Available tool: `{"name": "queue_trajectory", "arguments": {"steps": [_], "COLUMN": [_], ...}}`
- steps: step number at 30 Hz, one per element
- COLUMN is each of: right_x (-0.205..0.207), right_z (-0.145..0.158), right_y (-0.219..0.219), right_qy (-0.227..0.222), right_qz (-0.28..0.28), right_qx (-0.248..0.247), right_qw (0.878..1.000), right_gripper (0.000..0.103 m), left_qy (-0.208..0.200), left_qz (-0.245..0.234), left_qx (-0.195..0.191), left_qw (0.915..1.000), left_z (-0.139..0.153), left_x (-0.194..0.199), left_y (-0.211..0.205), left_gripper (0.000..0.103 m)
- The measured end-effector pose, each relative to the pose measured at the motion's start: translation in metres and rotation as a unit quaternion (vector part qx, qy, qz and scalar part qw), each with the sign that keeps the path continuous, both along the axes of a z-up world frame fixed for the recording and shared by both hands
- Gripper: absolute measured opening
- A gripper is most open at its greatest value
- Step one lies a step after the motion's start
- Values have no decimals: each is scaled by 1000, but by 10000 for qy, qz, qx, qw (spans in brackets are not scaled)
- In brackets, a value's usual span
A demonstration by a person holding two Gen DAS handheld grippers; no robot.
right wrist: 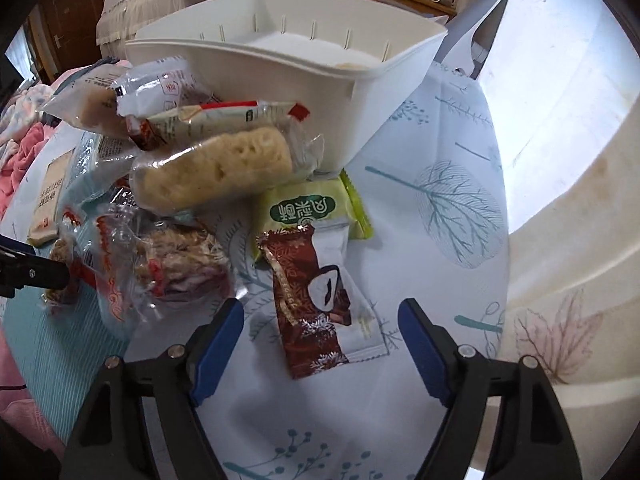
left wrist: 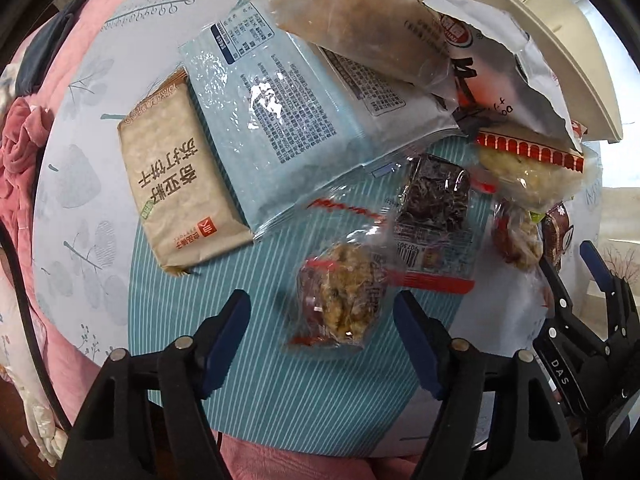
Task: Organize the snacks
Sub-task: 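Grasp the brown chocolate wafer packet with the right tool while the left tool grasps a clear nut packet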
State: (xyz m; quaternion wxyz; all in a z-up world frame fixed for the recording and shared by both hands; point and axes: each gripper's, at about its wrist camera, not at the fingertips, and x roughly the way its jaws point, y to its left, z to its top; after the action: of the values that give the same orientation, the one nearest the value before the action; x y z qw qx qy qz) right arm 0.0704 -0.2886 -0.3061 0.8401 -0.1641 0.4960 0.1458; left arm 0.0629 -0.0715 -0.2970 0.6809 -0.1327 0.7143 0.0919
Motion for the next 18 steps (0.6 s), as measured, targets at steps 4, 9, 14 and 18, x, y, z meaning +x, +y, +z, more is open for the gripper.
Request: {"name": "queue_trajectory", "arguments": {"steps": [4,9,14,18], "right_x": [6,14,17,26], "right_z": [-5,-5,-2,1], "right_y": [1,-3,-3,-7], "right_qy": [94,272,435,924], "right_qz": [30,2,-42,-478], "right_qx": [23,307,303,604], "right_qw": [9999,9992,9986,9927], "right_gripper": [65,52,47,43], "left_qy": [-11,93,-19,-6], "left_qz": [-58,166,208,255], "left_qx": [22,-83,-263,-393], "left_qw": [10000,9998,9994,9989], "left_z": [-6,-16,-16,-19], "left_x": [7,16,17,18], "left_y": [-4,-7,-3,-1], "left_gripper": [64,56,46,45]}}
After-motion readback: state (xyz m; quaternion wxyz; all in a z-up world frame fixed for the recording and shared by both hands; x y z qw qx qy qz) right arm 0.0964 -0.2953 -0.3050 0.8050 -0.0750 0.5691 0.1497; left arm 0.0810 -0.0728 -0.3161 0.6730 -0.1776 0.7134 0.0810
